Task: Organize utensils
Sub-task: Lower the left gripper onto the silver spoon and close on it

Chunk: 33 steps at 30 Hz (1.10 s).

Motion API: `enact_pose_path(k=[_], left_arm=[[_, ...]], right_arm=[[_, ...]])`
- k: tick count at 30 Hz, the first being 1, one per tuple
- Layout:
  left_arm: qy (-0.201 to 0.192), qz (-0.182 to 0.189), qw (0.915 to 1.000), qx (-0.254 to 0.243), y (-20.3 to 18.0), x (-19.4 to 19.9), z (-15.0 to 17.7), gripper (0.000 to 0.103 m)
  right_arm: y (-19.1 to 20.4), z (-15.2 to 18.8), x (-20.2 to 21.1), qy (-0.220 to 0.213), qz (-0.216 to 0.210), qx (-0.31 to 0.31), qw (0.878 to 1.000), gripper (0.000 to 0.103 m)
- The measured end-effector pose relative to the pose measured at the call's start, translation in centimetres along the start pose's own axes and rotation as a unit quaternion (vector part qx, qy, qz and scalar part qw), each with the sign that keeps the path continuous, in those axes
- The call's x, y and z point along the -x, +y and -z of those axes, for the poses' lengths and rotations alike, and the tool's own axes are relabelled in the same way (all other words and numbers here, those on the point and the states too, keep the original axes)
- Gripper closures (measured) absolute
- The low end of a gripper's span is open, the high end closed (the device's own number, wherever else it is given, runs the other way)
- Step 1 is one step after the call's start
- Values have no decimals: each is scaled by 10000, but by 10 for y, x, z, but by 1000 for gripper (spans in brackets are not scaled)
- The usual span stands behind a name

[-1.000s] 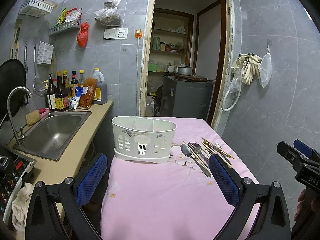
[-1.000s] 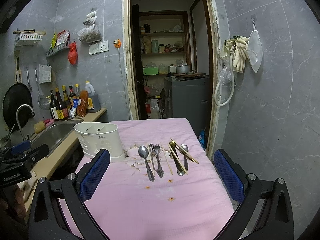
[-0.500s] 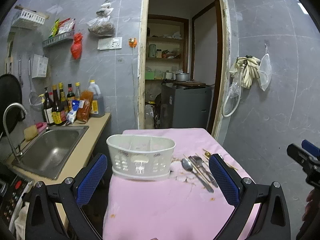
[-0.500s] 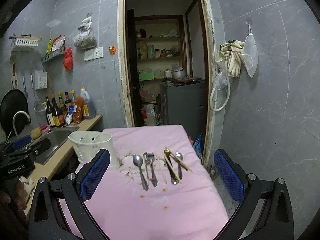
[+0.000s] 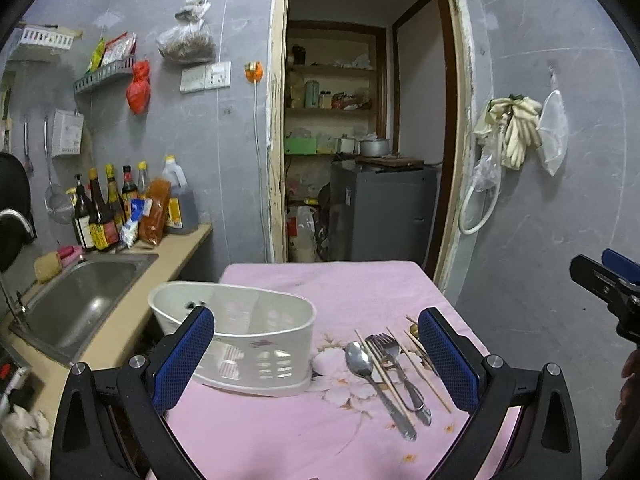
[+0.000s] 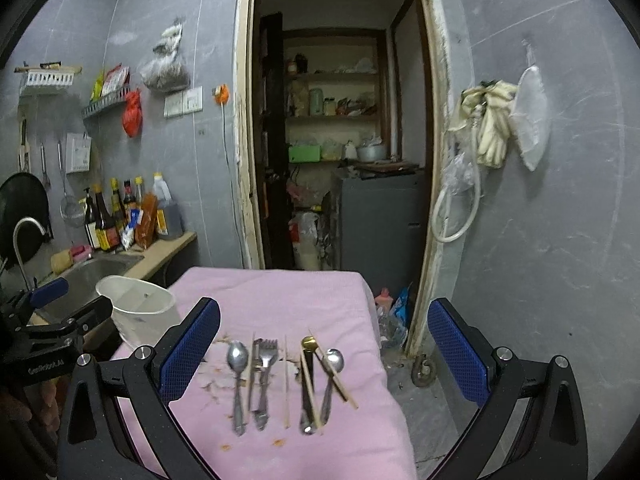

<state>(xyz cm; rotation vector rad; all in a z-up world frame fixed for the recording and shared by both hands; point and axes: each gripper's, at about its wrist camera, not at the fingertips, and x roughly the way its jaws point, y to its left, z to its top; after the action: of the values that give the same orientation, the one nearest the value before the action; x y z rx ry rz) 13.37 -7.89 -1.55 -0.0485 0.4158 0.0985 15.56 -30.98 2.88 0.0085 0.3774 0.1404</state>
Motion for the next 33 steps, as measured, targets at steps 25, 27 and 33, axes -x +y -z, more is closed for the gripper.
enact_pose_path(k=[25, 27, 33], left_arm=[[1885, -14, 9812, 417, -49, -172, 64, 53], [1975, -91, 9793, 439, -49, -180, 67, 57], [2238, 121, 9714, 783, -41, -199, 72, 69]], right_arm=[[-52, 110, -260, 2147, -1614, -109, 9632, 67], [-54, 119, -268, 2285, -1738, -164, 9578, 72], [-56, 133, -280, 2532, -2146, -120, 9433, 72]])
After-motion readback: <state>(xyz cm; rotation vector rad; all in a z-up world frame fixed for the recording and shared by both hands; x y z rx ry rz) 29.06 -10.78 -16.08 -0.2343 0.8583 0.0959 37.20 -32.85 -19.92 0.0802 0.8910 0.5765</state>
